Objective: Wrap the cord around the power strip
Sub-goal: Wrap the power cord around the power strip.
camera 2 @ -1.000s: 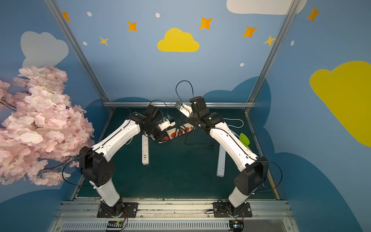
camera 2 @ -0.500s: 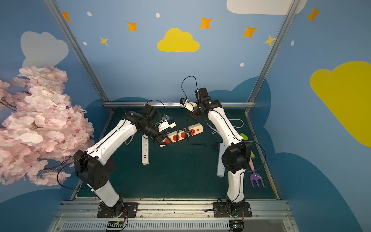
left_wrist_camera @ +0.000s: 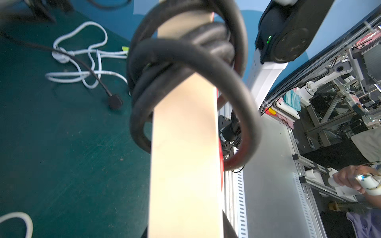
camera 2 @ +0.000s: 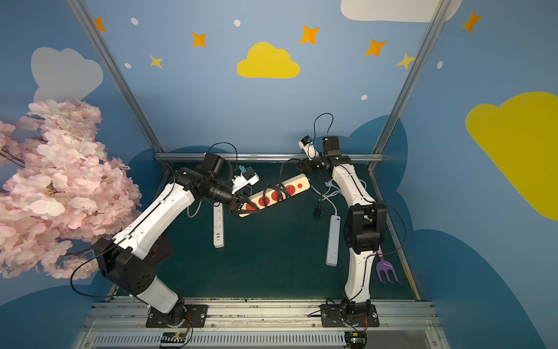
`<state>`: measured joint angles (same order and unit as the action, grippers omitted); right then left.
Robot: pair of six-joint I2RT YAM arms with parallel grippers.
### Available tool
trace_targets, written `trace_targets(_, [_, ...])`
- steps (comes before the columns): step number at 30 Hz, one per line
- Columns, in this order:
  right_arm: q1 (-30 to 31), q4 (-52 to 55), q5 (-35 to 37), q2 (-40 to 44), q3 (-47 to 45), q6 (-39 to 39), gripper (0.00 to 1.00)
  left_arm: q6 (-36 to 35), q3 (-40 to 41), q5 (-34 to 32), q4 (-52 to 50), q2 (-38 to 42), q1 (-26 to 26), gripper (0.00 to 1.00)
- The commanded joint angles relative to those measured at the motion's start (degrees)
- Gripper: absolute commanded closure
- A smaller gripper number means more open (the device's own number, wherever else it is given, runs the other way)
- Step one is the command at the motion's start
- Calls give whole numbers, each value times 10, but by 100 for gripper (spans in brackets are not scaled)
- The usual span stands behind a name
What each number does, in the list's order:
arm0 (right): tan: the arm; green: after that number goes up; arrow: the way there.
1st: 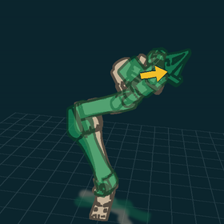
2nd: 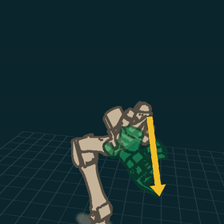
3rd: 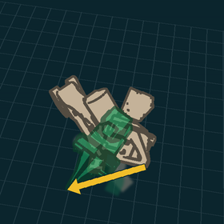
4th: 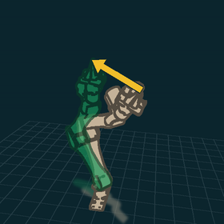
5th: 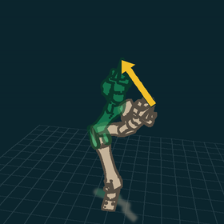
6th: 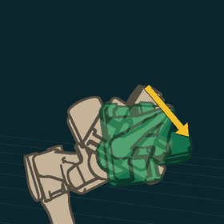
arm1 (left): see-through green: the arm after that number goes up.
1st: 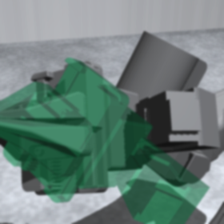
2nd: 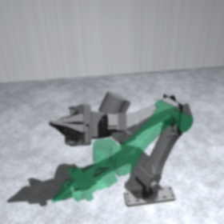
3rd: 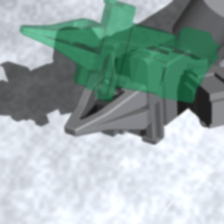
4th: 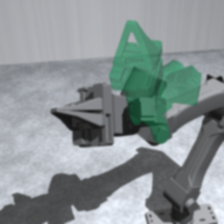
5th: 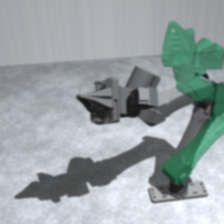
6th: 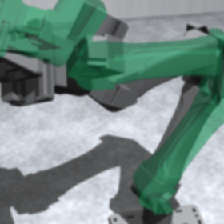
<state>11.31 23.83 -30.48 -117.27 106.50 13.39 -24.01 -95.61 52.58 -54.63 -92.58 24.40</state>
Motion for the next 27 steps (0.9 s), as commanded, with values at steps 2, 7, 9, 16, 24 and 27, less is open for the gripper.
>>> trace_targets(2, [16, -172, -23, 11, -45, -112, 33, 51, -14, 70, 104, 19, -3, 97])
trace_targets(7, [33, -242, 43, -6, -83, -131, 31, 101, -37, 56, 141, 17, -6, 97])
trace_targets(9, [41, -252, 55, -10, -92, -129, 30, 116, -48, 46, 144, 15, -8, 97])
trace_targets(16, [20, -310, 34, 98, -263, -166, 23, 136, -91, 14, 105, -1, -17, 97])
trace_targets(24, [33, -297, 48, 227, -434, -133, 13, 160, -132, -16, 97, -17, -18, 97])
trace_targets(27, [65, -346, 59, 234, -476, -149, 13, 168, -143, -28, 95, -25, -19, 97])
